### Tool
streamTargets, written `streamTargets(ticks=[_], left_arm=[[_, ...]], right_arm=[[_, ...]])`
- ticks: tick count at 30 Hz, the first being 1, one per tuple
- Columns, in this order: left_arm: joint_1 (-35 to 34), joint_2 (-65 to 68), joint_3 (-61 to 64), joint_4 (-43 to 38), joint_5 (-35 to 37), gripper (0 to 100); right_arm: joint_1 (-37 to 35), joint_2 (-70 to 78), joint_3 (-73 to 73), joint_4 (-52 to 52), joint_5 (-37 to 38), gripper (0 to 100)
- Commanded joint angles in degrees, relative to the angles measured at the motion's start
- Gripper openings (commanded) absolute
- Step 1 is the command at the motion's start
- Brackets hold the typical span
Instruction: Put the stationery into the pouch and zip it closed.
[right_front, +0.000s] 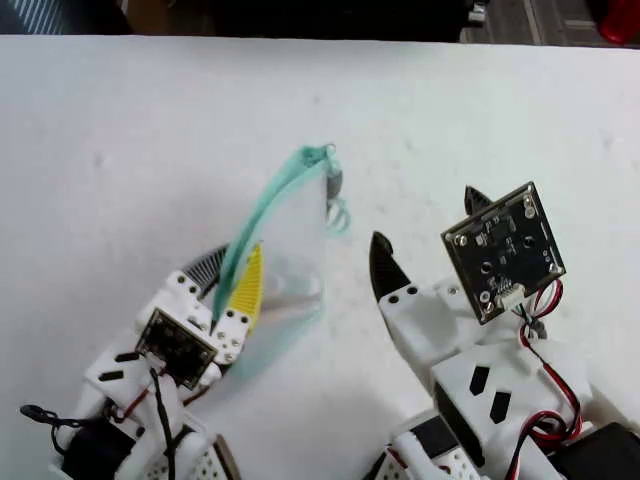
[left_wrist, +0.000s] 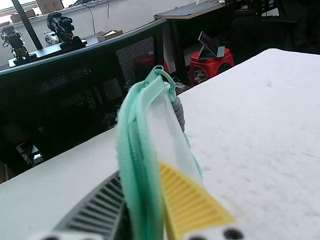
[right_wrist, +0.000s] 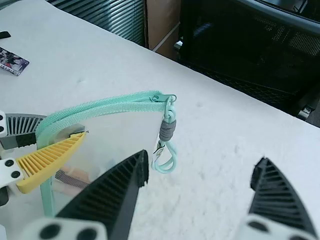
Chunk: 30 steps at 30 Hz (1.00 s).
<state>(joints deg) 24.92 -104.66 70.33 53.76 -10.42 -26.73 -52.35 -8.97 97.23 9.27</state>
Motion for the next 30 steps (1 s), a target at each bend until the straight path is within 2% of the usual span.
streamTargets(ticks=[1,12,14,18,23,26,30], left_arm=[[-0.3,0.1,-0.1,-1.4,0.5,2],[-0.2,0.1,-0.3,-1.8,0.4,2],[-0.2,0.1,-0.2,-1.8,0.4,2],[-0.1,0.1,-0.1,-1.8,0.5,2],[-0.1,0.1,-0.1,-1.7,0.5,2],[0.1,0.1,-0.1,-1.8,0.5,2],[6.8,0.1,0.4,-1.0,0.2,2]], right_arm=[[0.3,0.0,0.0,0.9,-0.5,31.9],[0.1,0.6,-0.3,0.5,-0.5,31.8],[-2.5,1.3,-0.4,0.4,-0.7,31.8],[-9.2,5.1,-0.5,-1.2,-7.3,32.1],[-11.4,13.1,-0.9,-5.1,-18.0,32.2],[-11.2,18.2,-5.5,-5.4,-20.4,32.2],[-11.4,25.0,-14.4,-4.9,-23.3,32.2]])
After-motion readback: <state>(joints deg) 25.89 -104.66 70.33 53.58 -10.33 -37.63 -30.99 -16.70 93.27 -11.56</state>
